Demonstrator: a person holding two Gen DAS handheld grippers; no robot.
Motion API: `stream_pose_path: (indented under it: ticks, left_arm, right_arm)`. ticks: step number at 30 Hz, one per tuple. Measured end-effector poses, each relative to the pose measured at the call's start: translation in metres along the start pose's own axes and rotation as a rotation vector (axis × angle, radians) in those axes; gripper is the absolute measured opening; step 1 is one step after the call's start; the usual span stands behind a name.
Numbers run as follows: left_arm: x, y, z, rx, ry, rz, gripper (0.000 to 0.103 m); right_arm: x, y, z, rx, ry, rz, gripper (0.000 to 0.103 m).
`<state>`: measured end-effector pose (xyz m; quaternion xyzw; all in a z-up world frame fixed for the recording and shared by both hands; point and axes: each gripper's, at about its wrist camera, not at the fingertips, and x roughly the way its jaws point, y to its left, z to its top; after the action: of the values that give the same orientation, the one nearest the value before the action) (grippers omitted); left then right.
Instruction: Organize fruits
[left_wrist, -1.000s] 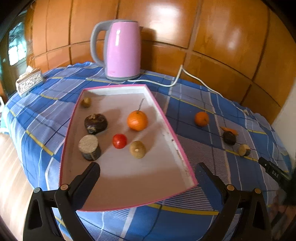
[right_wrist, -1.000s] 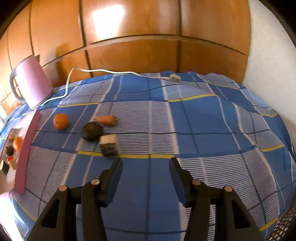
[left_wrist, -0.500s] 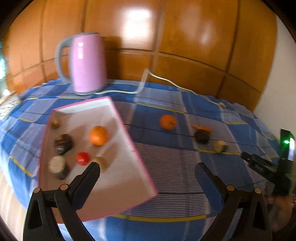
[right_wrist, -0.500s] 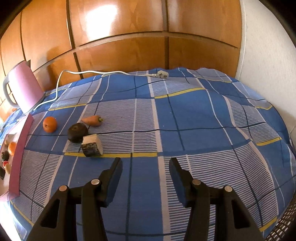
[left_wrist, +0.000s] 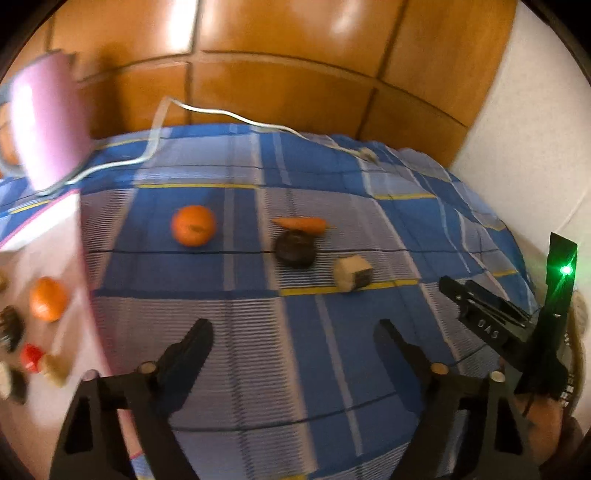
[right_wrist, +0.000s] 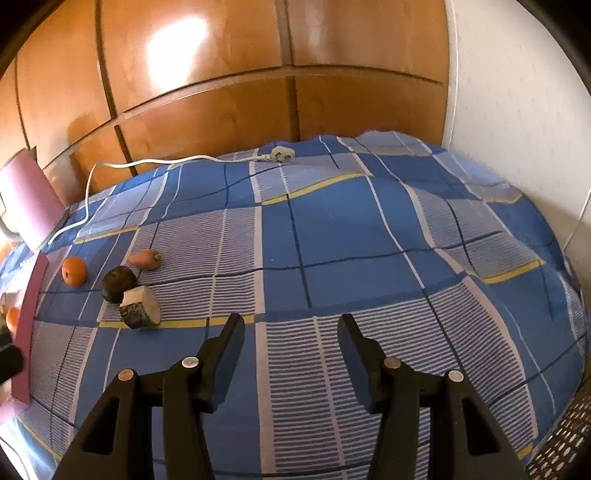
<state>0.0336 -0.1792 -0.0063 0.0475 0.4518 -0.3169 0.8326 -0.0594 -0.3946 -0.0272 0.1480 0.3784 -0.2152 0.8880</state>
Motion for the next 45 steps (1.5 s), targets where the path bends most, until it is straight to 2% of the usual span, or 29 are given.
stream_pose_path:
  ticks: [3,7,8,10,12,15,17,18,20,23,27,32,35,36,40,45]
  left_arm:
    - [0.014,-0.013,0.008,0.005,0.021,-0.042,0.082]
    - [0.032,-0.032,0.019,0.03,0.036,-0.054,0.079]
    - [0.038,-0.036,0.021,0.031,0.043,-0.053,0.078]
    - [0.051,-0.041,0.027,0.025,0.058,-0.048,0.069]
    - [0.061,-0.042,0.031,0.01,0.066,-0.019,0.062]
    - [0.077,-0.042,0.035,-0.026,0.087,-0.006,0.061]
    - [0.087,-0.043,0.035,-0.027,0.103,0.003,0.053]
    - [0.091,-0.042,0.033,-0.03,0.118,-0.003,0.039]
    - [0.089,-0.04,0.03,-0.029,0.098,-0.013,0.03]
    - [0.078,-0.032,0.022,-0.036,0.087,-0.031,0.029]
    - [0.051,-0.023,0.003,-0.001,0.051,-0.012,0.028]
    - [0.022,-0.017,-0.03,0.089,0.012,0.06,0.028]
    - [0.019,-0.012,-0.046,0.112,0.005,0.071,0.028]
    - [0.022,-0.009,-0.049,0.098,0.022,0.065,0.027]
    - [0.02,0.002,-0.051,0.026,0.006,0.016,0.027]
    - [0.021,0.0,-0.054,0.031,-0.009,0.006,0.027]
  right_arm:
    - [0.001,-0.004,0.001,0.014,0.0,0.003,0.053]
    - [0.001,-0.008,0.003,0.024,0.0,0.008,0.053]
    - [0.001,-0.009,0.003,0.027,-0.001,0.008,0.053]
    - [0.001,-0.012,0.004,0.033,-0.003,0.007,0.053]
    - [0.001,-0.014,0.004,0.042,0.0,0.01,0.053]
    - [0.001,-0.015,0.004,0.046,0.005,0.012,0.053]
    - [0.002,-0.016,0.004,0.049,0.009,0.014,0.053]
    - [0.002,-0.016,0.003,0.052,0.011,0.016,0.053]
    - [0.003,-0.016,0.003,0.051,0.013,0.017,0.053]
    - [0.004,-0.015,0.002,0.043,0.014,0.016,0.053]
    - [0.004,-0.015,0.002,0.041,0.011,0.015,0.053]
    - [0.003,-0.011,0.002,0.027,0.009,0.027,0.053]
    - [0.003,-0.004,0.004,0.014,0.018,0.065,0.053]
    - [0.003,0.0,0.006,0.009,0.024,0.091,0.053]
    - [0.004,0.013,0.012,-0.015,0.055,0.165,0.053]
    - [0.01,0.035,0.021,-0.068,0.102,0.235,0.053]
